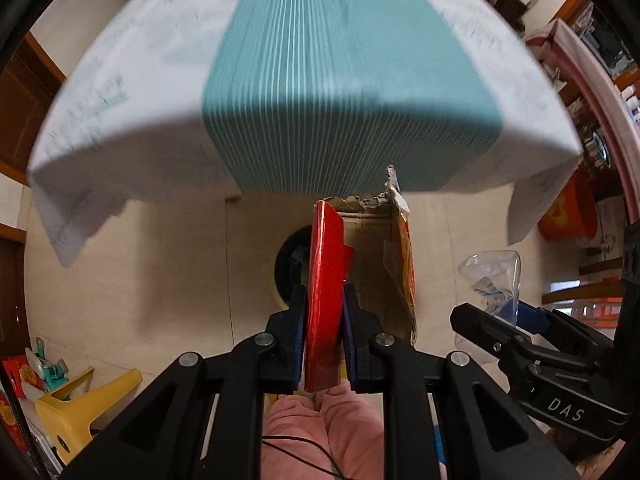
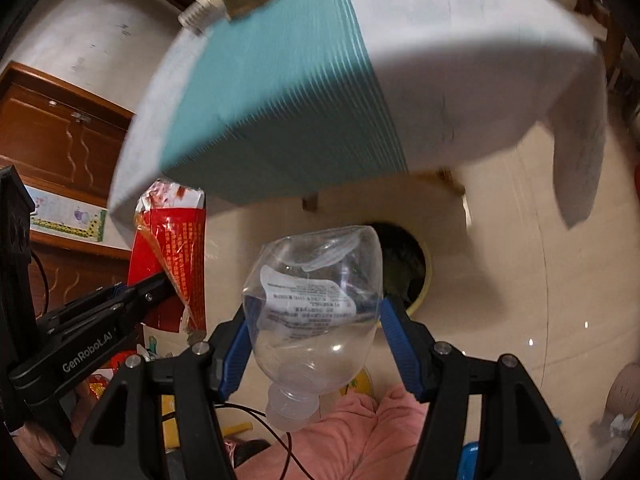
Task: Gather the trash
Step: 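Lower both tools over the black bin and open both grippers to drop items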
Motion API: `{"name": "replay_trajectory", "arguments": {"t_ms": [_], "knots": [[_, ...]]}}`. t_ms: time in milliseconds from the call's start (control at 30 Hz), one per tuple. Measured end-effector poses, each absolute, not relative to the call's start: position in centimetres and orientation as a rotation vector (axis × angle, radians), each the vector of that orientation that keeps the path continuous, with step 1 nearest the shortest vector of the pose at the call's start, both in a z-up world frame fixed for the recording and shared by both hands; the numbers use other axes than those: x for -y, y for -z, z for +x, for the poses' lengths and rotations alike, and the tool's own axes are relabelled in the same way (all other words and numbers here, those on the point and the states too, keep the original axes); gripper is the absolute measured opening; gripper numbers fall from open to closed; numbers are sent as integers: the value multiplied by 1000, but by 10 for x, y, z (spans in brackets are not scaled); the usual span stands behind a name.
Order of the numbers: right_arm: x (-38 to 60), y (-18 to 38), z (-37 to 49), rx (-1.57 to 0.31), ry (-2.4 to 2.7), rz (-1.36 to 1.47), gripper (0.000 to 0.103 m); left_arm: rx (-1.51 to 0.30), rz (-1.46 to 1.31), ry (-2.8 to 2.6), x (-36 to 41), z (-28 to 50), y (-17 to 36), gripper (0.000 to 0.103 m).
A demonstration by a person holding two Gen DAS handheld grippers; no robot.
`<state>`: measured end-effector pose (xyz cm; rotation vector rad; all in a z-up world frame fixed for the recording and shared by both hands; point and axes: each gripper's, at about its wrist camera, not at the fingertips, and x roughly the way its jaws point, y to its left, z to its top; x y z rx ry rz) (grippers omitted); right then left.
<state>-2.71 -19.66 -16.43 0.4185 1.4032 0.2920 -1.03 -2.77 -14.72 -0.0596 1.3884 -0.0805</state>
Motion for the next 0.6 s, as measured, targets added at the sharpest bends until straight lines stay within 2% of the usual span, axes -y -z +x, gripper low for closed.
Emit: {"name": "replay_trajectory", "arguments": {"t_ms": [300, 533, 567, 600], "knots": [[179, 275, -17, -1469, -202, 399, 63, -1434, -61, 91, 21, 3, 247, 20], [170, 345, 0, -1515, -131, 440, 64, -1447, -53, 100, 17, 14, 295, 41], [169, 350, 2, -1522, -126, 440, 64, -1452, -54, 97, 16, 15, 298, 46], [168, 358, 6, -1530, -112, 434, 64, -1462, -56, 89, 15, 16, 304, 58]]}}
